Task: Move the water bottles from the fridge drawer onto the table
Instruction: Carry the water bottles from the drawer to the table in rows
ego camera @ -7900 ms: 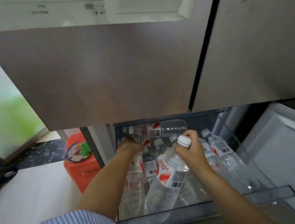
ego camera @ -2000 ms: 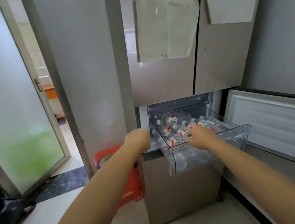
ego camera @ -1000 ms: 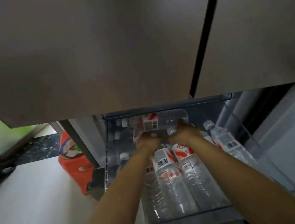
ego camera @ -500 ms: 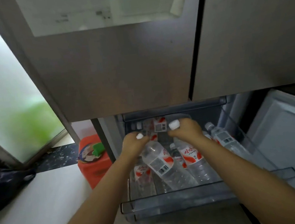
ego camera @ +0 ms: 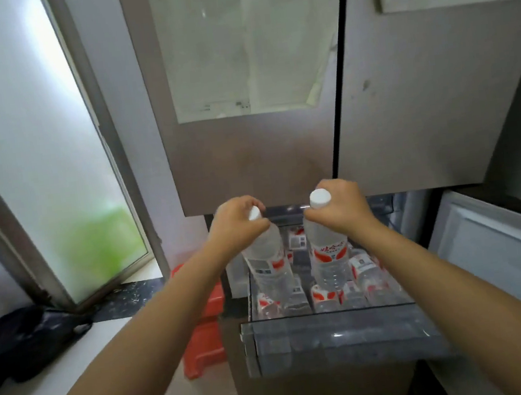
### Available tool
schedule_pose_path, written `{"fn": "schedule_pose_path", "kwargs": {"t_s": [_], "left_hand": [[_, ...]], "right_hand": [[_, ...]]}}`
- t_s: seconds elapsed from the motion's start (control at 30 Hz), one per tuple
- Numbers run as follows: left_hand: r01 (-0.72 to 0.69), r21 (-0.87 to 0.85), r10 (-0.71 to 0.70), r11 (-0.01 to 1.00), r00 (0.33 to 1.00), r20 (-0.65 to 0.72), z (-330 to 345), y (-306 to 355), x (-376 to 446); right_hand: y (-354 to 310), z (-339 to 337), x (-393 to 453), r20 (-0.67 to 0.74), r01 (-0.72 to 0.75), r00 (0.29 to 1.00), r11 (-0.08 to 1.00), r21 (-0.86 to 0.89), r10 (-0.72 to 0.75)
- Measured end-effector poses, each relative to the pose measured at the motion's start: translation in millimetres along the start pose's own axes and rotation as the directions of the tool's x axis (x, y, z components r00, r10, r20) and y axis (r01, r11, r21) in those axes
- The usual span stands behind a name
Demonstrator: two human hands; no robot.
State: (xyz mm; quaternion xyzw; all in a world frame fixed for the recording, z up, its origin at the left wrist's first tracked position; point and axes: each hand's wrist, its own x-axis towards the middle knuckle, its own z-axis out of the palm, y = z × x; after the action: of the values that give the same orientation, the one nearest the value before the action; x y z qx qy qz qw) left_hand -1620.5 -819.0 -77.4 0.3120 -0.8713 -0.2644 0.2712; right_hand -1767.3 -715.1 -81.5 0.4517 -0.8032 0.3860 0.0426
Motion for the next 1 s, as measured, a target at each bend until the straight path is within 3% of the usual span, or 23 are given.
{"fn": "schedule_pose_path", "kwargs": {"t_s": [0.17,0.27,0.4,0.57,0.77,0.87,1.0], "left_hand": [[0.084,0.144,-0.061,0.986,0.985,-0.159,-67,2,-53],[0.277,0.238,-0.196,0.931,0.929,-0.314,-93,-10,-108],[0.552,0.258,-0.421,0.793,0.803,-0.423,-125,-33,-207],[0.747,0.298,-0.619,0.595,0.662,-0.424,-169,-52,-348],[0.918,0.191,-0.697,0.348,0.390,-0.601,-242,-64,-528],[0.953,0.153,-0.713,0.263,0.299,-0.634,-285,-70,-614],[0.977,0.146,-0.732,0.157,0.214,-0.647,-342,-77,-715]], "right_hand": [[-73,-22,-5,0.041,0.162,0.985,0.984,0.075,-0.165],[-112,-4,-29,0.170,0.274,0.940,0.953,0.132,-0.294],[-162,43,-84,0.384,0.410,0.792,0.880,0.240,-0.474],[-250,95,-177,0.457,0.531,0.599,0.753,0.387,-0.658],[-368,139,-317,0.442,0.620,0.353,0.560,0.549,-0.824],[-429,157,-396,0.453,0.674,0.232,0.478,0.563,-0.861],[-507,173,-500,0.446,0.726,0.184,0.427,0.539,-0.876]]}}
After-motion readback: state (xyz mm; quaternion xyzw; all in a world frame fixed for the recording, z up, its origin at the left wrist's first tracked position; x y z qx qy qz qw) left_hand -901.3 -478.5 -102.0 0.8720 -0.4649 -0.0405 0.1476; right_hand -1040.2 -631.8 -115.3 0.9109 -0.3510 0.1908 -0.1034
